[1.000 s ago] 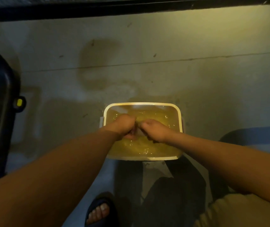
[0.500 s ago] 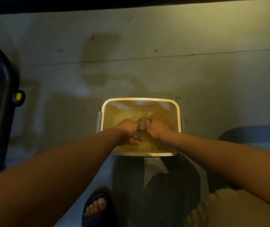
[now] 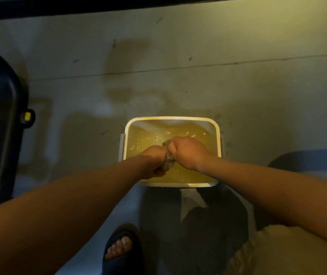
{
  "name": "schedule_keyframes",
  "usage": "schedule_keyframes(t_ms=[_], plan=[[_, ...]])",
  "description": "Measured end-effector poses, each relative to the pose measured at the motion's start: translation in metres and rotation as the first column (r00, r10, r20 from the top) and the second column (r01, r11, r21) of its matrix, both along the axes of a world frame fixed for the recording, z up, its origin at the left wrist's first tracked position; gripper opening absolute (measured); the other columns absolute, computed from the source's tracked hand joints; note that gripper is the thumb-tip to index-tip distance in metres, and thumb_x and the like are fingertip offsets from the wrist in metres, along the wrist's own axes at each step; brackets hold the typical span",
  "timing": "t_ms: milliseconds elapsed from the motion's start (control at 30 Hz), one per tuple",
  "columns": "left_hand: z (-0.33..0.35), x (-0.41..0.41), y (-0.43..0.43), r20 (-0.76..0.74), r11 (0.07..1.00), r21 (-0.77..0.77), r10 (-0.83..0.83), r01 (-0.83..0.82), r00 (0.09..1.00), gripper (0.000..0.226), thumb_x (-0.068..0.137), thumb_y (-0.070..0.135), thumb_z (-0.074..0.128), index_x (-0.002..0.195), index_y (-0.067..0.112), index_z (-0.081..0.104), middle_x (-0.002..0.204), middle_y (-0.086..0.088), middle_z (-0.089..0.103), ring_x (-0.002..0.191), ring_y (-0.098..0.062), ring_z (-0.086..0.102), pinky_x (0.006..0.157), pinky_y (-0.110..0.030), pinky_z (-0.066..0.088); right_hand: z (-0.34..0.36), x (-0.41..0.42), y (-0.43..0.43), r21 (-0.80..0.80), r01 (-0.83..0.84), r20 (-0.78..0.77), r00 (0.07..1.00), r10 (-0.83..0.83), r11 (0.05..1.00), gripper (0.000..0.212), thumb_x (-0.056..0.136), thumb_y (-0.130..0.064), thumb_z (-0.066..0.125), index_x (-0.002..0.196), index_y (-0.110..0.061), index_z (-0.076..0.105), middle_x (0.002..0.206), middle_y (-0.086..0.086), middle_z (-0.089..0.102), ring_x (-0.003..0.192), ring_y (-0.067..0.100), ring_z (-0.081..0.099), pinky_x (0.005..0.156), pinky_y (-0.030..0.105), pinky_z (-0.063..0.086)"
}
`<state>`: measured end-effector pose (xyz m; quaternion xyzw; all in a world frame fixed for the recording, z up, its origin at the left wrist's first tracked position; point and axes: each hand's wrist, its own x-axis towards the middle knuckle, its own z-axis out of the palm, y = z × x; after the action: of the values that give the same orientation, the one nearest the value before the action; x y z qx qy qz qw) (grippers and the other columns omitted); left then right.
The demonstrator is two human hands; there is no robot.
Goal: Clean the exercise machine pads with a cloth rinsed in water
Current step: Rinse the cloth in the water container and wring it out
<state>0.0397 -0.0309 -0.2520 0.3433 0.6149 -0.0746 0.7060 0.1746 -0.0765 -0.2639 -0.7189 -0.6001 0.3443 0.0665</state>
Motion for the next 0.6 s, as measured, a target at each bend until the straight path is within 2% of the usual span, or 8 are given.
schedule_keyframes(t_ms=[67,167,233,333,367,433,500,600], plan=[[0.002,-0.004,0.003,-0.001,0.998,-0.012,-0.054,0.054,0.999,0.029,0.105,0.028,0.048,0.085,0.011,0.063,0.069,-0.005,0.062,0.056,-0.014,0.058,0.053,-0.027,0.049,-0.008,0.006,-0.003,-0.143,0.098,0.084,0.993,-0.087,0.985,0.042,0.109,-0.04,0.028,0.124,-0.013,0.057,0.117,0.012,0.065,0.096,0.027,0.061,0.083,0.039,0.051],[0.001,-0.007,0.01,-0.062,0.99,0.038,-0.133,0.136,0.989,0.014,0.1,0.015,0.06,0.111,0.01,0.066,0.108,-0.013,0.07,0.085,-0.024,0.069,0.052,-0.027,0.058,-0.014,0.0,-0.004,-0.353,0.181,0.1,0.983,-0.155,0.918,0.054,0.108,-0.047,0.024,0.147,-0.013,0.038,0.149,0.02,0.042,0.13,0.039,0.049,0.11,0.05,0.041],[0.0,-0.005,0.011,-0.039,0.996,0.023,-0.086,0.087,0.996,0.015,0.102,0.012,0.056,0.113,0.009,0.065,0.11,-0.014,0.067,0.085,-0.025,0.067,0.055,-0.03,0.06,-0.006,-0.012,0.0,-0.401,0.064,-0.074,0.992,-0.102,0.914,0.042,0.11,-0.036,0.027,0.132,-0.01,0.051,0.134,0.022,0.056,0.116,0.036,0.058,0.103,0.047,0.048],[0.0,-0.004,0.01,-0.005,0.995,-0.051,0.085,-0.085,0.996,0.029,0.105,0.028,0.043,0.11,0.009,0.065,0.107,-0.019,0.069,0.095,-0.033,0.068,0.085,-0.046,0.06,0.006,-0.026,0.0,-0.3,0.071,-0.36,0.915,-0.182,0.951,0.037,0.11,-0.023,0.032,0.11,-0.008,0.066,0.107,0.014,0.068,0.098,0.029,0.064,0.088,0.043,0.051],[-0.001,-0.005,0.012,0.004,0.992,-0.05,0.117,-0.117,0.993,0.03,0.104,0.027,0.042,0.109,0.008,0.065,0.104,-0.019,0.069,0.097,-0.033,0.067,0.086,-0.047,0.059,0.007,-0.029,-0.002,-0.233,0.116,-0.421,0.883,-0.208,0.965,0.035,0.108,-0.021,0.036,0.101,-0.012,0.069,0.099,0.008,0.069,0.092,0.023,0.063,0.082,0.04,0.051],[0.002,-0.004,0.017,0.044,0.983,-0.049,0.179,-0.177,0.983,0.026,0.098,0.019,0.042,0.1,0.005,0.064,0.092,-0.017,0.068,0.089,-0.031,0.066,0.073,-0.042,0.059,0.007,-0.029,-0.006,-0.099,0.146,-0.479,0.86,-0.176,0.984,0.032,0.105,-0.024,0.04,0.088,-0.02,0.066,0.09,0.001,0.068,0.083,0.016,0.061,0.074,0.036,0.049],[0.005,0.0,0.021,0.096,0.967,-0.061,0.253,-0.248,0.963,0.023,0.096,0.011,0.043,0.094,0.004,0.064,0.087,-0.015,0.068,0.085,-0.028,0.066,0.07,-0.039,0.057,0.005,-0.024,-0.007,0.027,-0.018,-0.331,0.943,0.026,0.999,0.029,0.106,-0.029,0.039,0.102,-0.019,0.066,0.106,0.005,0.069,0.094,0.021,0.063,0.079,0.039,0.052],[0.005,0.003,0.023,0.155,0.953,-0.046,0.303,-0.299,0.94,0.03,0.101,0.009,0.043,0.113,0.0,0.068,0.11,-0.015,0.072,0.102,-0.028,0.069,0.085,-0.04,0.059,0.0,-0.019,-0.002,0.088,-0.239,-0.014,0.97,0.241,0.967,0.032,0.107,-0.034,0.036,0.122,-0.016,0.059,0.121,0.01,0.063,0.101,0.026,0.062,0.081,0.042,0.054]])
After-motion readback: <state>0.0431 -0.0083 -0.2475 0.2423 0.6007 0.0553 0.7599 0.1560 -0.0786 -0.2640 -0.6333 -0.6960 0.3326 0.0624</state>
